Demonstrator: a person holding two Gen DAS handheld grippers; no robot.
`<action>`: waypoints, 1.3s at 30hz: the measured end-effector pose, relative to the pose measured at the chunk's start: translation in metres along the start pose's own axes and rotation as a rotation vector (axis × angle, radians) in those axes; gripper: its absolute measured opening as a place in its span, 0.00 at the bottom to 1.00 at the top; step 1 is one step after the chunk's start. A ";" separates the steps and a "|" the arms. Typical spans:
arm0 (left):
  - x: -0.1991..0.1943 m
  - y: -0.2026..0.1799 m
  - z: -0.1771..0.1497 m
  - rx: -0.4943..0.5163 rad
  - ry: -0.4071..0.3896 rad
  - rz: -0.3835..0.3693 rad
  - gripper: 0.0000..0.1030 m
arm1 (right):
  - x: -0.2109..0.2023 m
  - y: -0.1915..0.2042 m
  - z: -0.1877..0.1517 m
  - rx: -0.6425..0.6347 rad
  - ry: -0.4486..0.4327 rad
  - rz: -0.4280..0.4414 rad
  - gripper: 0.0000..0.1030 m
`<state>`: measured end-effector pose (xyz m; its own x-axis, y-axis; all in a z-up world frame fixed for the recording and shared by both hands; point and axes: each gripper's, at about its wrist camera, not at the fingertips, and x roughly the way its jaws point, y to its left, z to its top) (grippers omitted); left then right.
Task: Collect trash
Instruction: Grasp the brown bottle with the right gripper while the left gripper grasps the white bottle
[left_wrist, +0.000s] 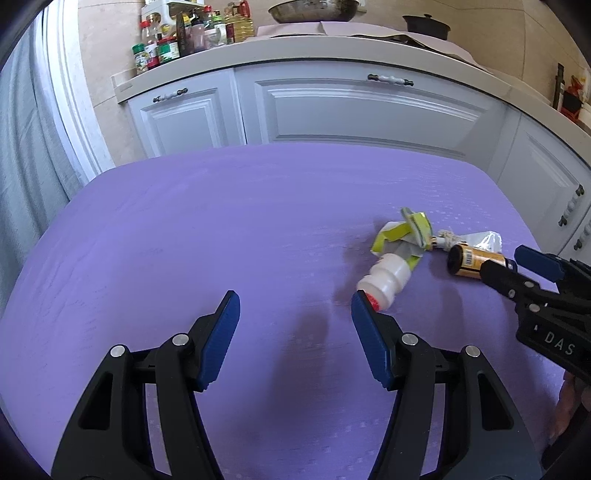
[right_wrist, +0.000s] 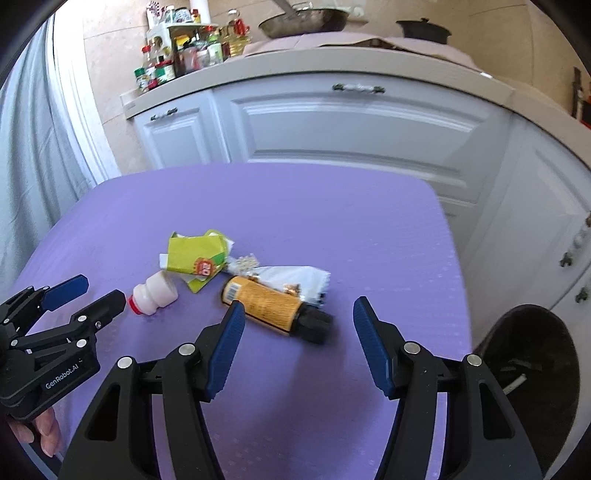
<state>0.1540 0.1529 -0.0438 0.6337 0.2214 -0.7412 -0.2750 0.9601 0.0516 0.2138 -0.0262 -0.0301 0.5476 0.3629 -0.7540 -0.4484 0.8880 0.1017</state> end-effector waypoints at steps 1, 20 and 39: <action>0.000 0.002 0.000 -0.002 0.000 0.001 0.59 | 0.001 0.001 -0.001 -0.006 0.010 0.005 0.58; 0.004 0.022 -0.004 -0.046 0.009 -0.004 0.59 | 0.011 0.031 -0.007 -0.101 0.090 0.047 0.40; 0.003 0.021 -0.004 -0.043 0.005 -0.008 0.59 | 0.019 0.048 -0.003 -0.139 0.088 0.073 0.28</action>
<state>0.1471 0.1729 -0.0474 0.6322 0.2125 -0.7451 -0.3009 0.9535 0.0167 0.2009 0.0225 -0.0413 0.4488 0.3935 -0.8023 -0.5814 0.8104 0.0723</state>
